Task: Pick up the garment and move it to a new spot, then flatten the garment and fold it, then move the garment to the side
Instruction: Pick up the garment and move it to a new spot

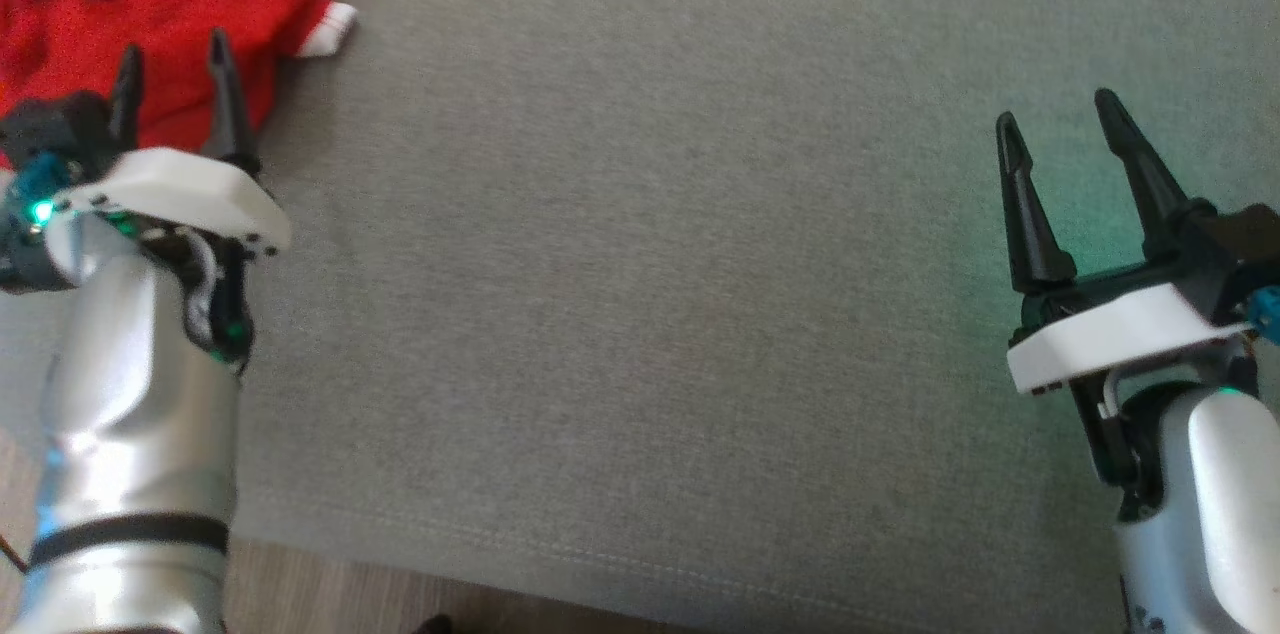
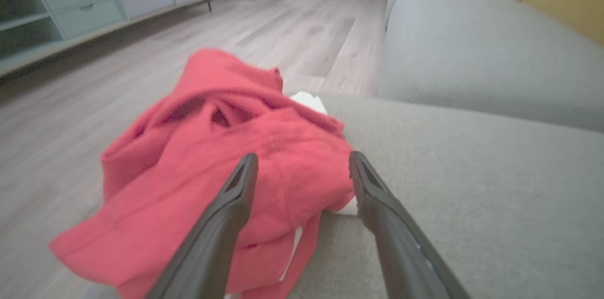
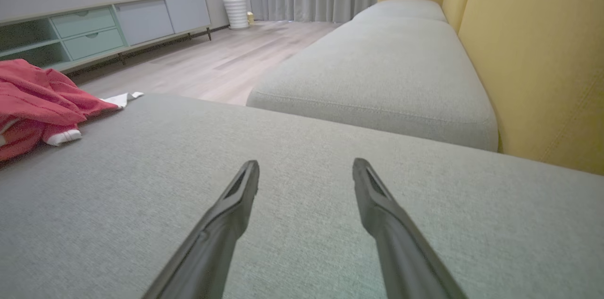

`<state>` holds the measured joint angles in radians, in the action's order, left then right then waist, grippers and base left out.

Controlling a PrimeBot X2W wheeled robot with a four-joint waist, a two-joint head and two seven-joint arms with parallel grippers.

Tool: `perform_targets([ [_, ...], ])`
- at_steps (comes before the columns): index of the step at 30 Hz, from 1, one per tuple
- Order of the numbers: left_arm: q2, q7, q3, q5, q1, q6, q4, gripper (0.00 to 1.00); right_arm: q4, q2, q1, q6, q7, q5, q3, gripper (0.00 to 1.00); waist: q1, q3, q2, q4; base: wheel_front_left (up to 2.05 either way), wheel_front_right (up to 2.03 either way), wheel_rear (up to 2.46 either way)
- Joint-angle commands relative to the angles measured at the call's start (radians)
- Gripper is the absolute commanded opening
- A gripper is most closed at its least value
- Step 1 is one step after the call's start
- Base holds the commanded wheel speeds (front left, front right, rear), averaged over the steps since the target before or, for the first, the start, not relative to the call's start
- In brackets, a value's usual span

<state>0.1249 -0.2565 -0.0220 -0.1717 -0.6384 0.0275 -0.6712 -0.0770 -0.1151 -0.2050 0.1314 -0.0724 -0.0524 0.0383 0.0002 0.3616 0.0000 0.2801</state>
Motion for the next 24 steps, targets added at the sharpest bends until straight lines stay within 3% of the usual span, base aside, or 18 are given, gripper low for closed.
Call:
perform_targets([
  [1,0.074,0.002,-0.042,0.000,-0.077,-0.002,-0.087,1.00,-0.042,-0.013,-0.034,-0.001,-0.007,0.002,0.029,1.00,-0.0002,0.067,0.0000,-0.051,0.00,0.00,0.00],
  [4,0.112,0.040,-0.039,0.008,-0.151,-0.009,-0.235,1.00,-0.036,-0.015,-0.049,-0.001,-0.005,-0.001,0.029,1.00,-0.0002,0.084,0.0000,-0.066,0.00,0.00,0.00],
  [5,0.124,0.050,-0.036,0.012,-0.173,-0.012,-0.275,0.94,-0.035,-0.014,-0.053,-0.001,-0.004,-0.001,0.030,1.00,-0.0002,0.088,0.0000,-0.069,0.00,0.00,0.00],
  [6,0.129,0.059,-0.035,0.013,-0.191,-0.015,-0.311,0.46,-0.032,-0.013,-0.056,-0.001,-0.002,-0.001,0.028,1.00,-0.0002,0.089,0.0000,-0.071,0.00,0.00,0.00],
  [7,0.134,0.067,-0.033,0.013,-0.207,-0.017,-0.343,0.16,-0.028,-0.011,-0.059,-0.001,0.000,-0.002,0.026,1.00,-0.0002,0.090,0.0000,-0.072,0.00,0.00,0.00],
  [8,0.140,0.067,-0.031,0.015,-0.221,-0.017,-0.367,0.00,-0.024,-0.009,-0.061,-0.001,0.001,-0.003,0.023,1.00,-0.0002,0.090,0.0000,-0.073,0.00,0.00,0.00],
  [12,0.155,0.023,-0.033,0.013,-0.258,-0.028,-0.404,0.00,-0.007,0.001,-0.066,-0.001,0.017,-0.007,0.014,1.00,-0.0002,0.076,0.0000,-0.071,0.00,0.00,0.00],
  [16,0.170,-0.003,-0.055,-0.004,-0.259,-0.027,-0.353,0.00,0.014,0.010,-0.062,-0.001,0.038,-0.015,-0.008,1.00,-0.0002,0.040,0.0000,-0.066,0.00,0.00,0.00],
  [24,0.147,-0.005,-0.107,0.010,-0.075,-0.037,0.078,0.00,0.058,0.030,-0.022,-0.001,0.080,-0.031,-0.057,1.00,-0.0002,-0.087,0.0000,-0.072,0.00,0.00,0.00],
])
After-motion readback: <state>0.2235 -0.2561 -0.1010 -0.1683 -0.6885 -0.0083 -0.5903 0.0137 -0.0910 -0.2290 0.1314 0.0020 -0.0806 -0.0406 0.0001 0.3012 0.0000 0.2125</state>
